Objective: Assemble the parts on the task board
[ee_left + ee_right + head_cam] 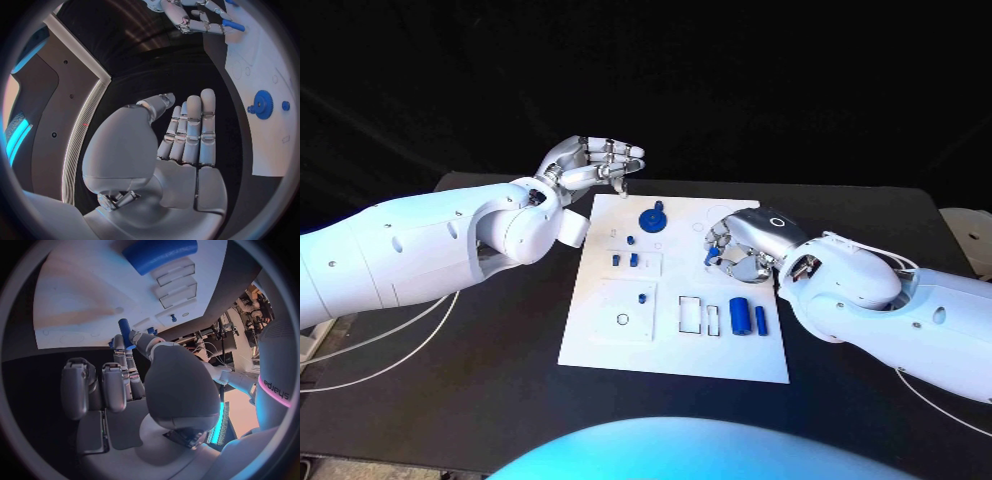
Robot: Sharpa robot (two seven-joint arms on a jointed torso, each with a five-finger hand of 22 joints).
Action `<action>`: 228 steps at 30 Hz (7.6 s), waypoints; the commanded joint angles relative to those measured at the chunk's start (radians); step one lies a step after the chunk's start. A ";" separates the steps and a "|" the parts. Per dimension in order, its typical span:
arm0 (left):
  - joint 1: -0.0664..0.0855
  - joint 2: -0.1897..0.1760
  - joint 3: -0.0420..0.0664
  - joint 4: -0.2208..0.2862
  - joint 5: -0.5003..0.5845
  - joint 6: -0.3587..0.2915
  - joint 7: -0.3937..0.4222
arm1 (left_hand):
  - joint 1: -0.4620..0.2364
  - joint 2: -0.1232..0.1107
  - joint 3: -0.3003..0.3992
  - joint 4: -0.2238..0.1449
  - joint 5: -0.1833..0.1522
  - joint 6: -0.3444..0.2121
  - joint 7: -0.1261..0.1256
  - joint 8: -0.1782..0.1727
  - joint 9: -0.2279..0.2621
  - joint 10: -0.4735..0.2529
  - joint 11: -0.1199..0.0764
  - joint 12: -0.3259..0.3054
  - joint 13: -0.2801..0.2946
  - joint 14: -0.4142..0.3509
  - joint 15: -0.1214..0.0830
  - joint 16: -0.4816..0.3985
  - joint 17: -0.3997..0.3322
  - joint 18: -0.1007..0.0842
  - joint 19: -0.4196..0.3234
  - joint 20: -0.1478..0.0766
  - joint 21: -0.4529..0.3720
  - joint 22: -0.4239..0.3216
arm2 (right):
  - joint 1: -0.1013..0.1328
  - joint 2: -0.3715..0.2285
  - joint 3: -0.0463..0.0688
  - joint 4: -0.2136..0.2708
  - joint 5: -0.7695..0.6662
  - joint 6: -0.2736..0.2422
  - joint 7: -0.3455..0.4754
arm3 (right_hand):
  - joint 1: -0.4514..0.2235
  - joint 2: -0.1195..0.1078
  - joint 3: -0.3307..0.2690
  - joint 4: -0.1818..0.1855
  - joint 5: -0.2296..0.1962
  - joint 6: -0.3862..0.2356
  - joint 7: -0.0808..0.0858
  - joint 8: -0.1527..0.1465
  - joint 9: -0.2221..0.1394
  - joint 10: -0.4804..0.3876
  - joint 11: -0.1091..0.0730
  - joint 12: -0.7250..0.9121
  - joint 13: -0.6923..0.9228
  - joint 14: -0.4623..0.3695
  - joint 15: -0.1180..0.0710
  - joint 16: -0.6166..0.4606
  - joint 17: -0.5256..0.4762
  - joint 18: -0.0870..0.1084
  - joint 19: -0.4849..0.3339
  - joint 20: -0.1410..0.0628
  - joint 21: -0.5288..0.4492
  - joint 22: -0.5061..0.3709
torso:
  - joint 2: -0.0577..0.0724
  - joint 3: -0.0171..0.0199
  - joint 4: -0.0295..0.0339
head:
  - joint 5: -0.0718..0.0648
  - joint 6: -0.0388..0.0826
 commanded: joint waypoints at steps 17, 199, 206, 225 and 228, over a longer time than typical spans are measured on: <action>0.001 0.010 0.001 -0.006 0.000 0.013 0.005 | 0.003 0.006 0.000 -0.006 0.004 -0.008 0.001 -0.003 -0.002 -0.008 -0.003 0.006 -0.001 -0.009 -0.001 0.002 -0.002 0.008 0.002 0.006 -0.005 -0.001 | -0.002 0.027 0.007 0.163 0.067 -0.083 0.013 | -0.002 0.008 0.007 0.000 0.002 0.008 0.000 0.008 0.004 0.010 0.000 0.006 0.003 0.054 -0.009 0.007 0.008 -0.002 0.046 -0.008 0.015 0.155 | 0.000 -0.0004 -0.0030 | 0.017 -0.002; 0.000 0.009 -0.006 0.007 -0.002 0.019 0.001 | -0.001 0.010 -0.005 -0.009 0.004 -0.011 0.002 -0.002 -0.003 -0.019 -0.002 0.022 -0.003 -0.012 0.001 0.008 -0.010 0.007 0.001 0.008 -0.004 -0.001 | -0.127 -0.229 -0.019 0.224 0.275 -0.069 -0.229 | -0.150 -0.039 -0.323 0.220 0.084 -0.097 -0.022 0.100 0.120 0.235 -0.037 1.206 1.202 0.088 -0.036 0.116 0.171 -0.046 0.104 -0.032 0.219 0.262 | -0.010 -0.0054 -0.0203 | -0.069 0.003; 0.000 0.010 -0.006 0.006 -0.002 0.019 0.001 | -0.002 0.010 -0.006 -0.009 0.004 -0.011 0.002 -0.002 -0.003 -0.020 -0.001 0.022 -0.003 -0.012 0.001 0.008 -0.010 0.007 0.000 0.008 -0.004 -0.001 | -0.129 -0.207 -0.020 0.208 0.254 -0.054 -0.244 | -0.149 -0.039 -0.324 0.220 0.082 -0.097 -0.022 0.100 0.120 0.237 -0.037 1.208 1.205 0.088 -0.037 0.117 0.172 -0.046 0.104 -0.032 0.220 0.263 | -0.010 -0.0062 -0.0199 | -0.063 -0.001; 0.000 0.009 -0.006 0.007 -0.002 0.019 -0.001 | -0.003 0.010 -0.006 -0.008 0.004 -0.011 0.002 -0.002 -0.003 -0.020 -0.001 0.023 -0.003 -0.012 0.001 0.008 -0.010 0.007 0.000 0.008 -0.004 -0.001 | -0.157 -0.154 -0.026 0.166 0.233 0.000 -0.278 | -0.150 -0.039 -0.337 0.222 0.072 -0.098 -0.022 0.101 0.121 0.234 -0.037 1.207 1.205 0.088 -0.037 0.117 0.172 -0.046 0.105 -0.033 0.221 0.263 | -0.010 -0.0054 -0.0209 | -0.054 -0.010; 0.000 0.008 -0.006 0.007 -0.002 0.019 -0.001 | -0.003 0.010 -0.006 -0.008 0.004 -0.011 0.002 -0.002 -0.003 -0.020 -0.001 0.023 -0.003 -0.012 0.001 0.008 -0.010 0.007 0.000 0.008 -0.004 -0.001 | -0.160 -0.151 -0.026 0.165 0.232 -0.001 -0.281 | -0.150 -0.038 -0.342 0.222 0.069 -0.096 -0.023 0.103 0.122 0.235 -0.037 1.208 1.207 0.088 -0.037 0.117 0.172 -0.046 0.105 -0.033 0.221 0.263 | -0.010 -0.0054 -0.0224 | -0.053 -0.011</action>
